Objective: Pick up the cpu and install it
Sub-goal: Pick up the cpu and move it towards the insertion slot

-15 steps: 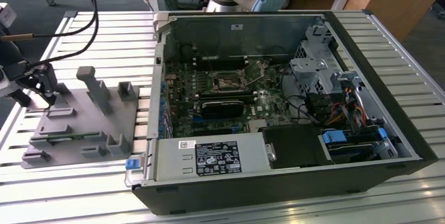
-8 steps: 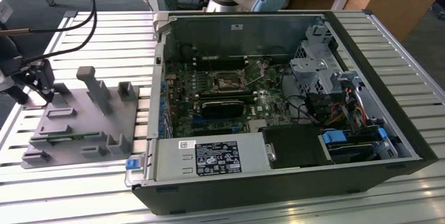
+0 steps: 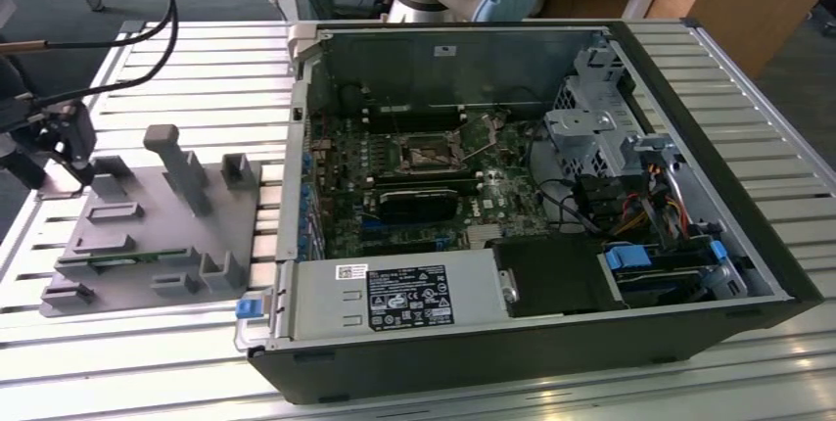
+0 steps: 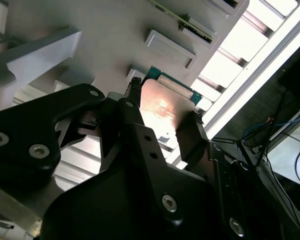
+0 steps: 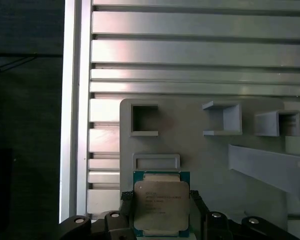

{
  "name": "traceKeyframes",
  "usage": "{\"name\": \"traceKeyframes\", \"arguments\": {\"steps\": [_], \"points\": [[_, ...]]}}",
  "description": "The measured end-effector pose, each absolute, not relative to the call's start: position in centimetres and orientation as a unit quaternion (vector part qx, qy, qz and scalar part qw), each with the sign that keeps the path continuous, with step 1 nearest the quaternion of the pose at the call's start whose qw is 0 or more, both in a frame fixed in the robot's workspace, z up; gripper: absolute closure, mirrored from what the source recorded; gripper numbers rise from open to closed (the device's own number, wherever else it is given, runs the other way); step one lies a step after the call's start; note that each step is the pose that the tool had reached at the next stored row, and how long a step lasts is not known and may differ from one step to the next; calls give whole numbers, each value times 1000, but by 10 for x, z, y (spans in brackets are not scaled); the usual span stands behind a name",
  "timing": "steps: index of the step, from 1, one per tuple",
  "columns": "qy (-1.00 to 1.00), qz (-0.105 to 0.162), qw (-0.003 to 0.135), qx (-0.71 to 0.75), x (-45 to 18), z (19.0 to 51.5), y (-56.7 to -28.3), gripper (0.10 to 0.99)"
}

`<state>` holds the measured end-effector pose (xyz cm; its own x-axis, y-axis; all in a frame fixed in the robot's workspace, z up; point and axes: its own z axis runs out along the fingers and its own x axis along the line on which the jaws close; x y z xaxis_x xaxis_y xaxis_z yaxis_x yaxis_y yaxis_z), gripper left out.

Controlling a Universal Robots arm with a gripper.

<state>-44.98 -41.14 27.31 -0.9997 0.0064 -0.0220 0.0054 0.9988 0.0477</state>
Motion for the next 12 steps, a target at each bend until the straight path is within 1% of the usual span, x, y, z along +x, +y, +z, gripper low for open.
{"name": "traceKeyframes", "arguments": {"steps": [12], "points": [[1000,24,11,3,-450,294,-411,553]]}}
